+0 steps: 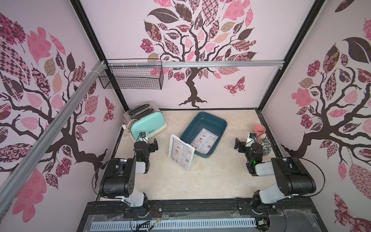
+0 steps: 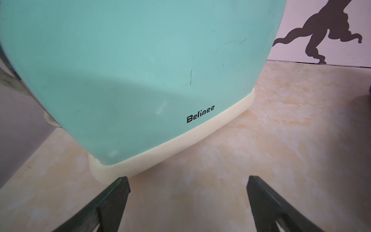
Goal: Replace the menus in the menu holders
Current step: Adjust the menu holder at the center of the board.
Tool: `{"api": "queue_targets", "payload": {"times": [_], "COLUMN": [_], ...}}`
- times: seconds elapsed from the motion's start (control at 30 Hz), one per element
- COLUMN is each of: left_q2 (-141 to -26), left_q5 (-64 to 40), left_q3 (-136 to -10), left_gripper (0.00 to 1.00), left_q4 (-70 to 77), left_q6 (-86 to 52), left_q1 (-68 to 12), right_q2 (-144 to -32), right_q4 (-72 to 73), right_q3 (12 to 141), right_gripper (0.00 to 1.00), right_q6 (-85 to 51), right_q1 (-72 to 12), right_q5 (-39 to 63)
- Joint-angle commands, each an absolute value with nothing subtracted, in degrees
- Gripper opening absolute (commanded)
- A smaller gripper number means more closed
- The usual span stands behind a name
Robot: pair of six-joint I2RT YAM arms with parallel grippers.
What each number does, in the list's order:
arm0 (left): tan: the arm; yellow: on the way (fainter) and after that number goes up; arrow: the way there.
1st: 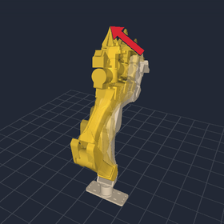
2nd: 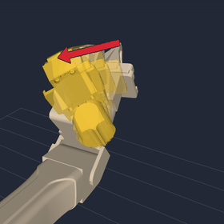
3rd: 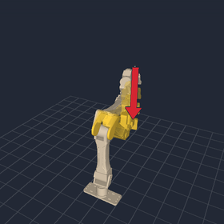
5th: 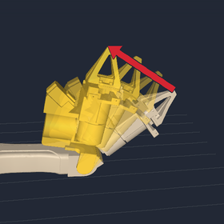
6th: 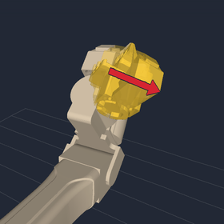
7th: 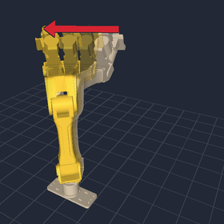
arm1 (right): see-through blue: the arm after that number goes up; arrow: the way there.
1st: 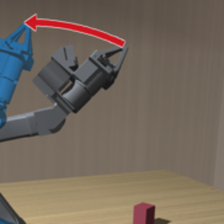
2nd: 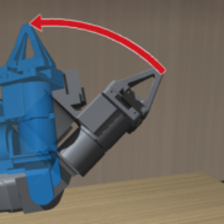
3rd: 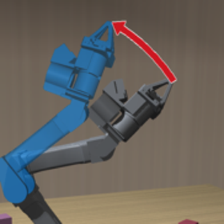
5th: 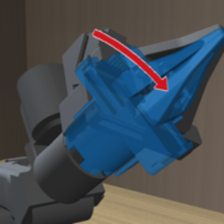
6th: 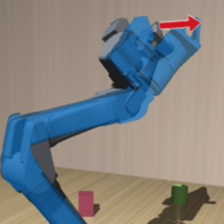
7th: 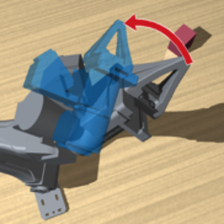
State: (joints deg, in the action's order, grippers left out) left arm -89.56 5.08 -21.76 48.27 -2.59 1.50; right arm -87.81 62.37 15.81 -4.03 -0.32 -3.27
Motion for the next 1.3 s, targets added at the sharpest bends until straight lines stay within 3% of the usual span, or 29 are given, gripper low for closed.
{"api": "queue_targets", "payload": {"times": [0.0, 1.1, 1.27], "left_q2": [-89.11, -88.73, -80.54], "left_q5": [5.35, 3.14, 3.69], "left_q3": [-22.51, -22.35, -26.17], "left_gripper": [0.98, 0.98, 0.98], "left_q4": [48.78, 48.81, 36.21], "left_q6": [-2.29, -2.68, -3.23], "left_q1": [1.41, 2.44, 2.6], "right_q2": [-88.24, -88.24, -88.47], "right_q4": [63.08, 63.11, 63.02], "right_q3": [17.09, 16.98, 17.28], "right_gripper": [1.0, 1.0, 1.0], "right_q6": [-3.69, -3.69, -3.87], "right_q1": [-0.62, -0.62, 0.0], "right_q5": [-3.8, -3.76, -2.58]}}
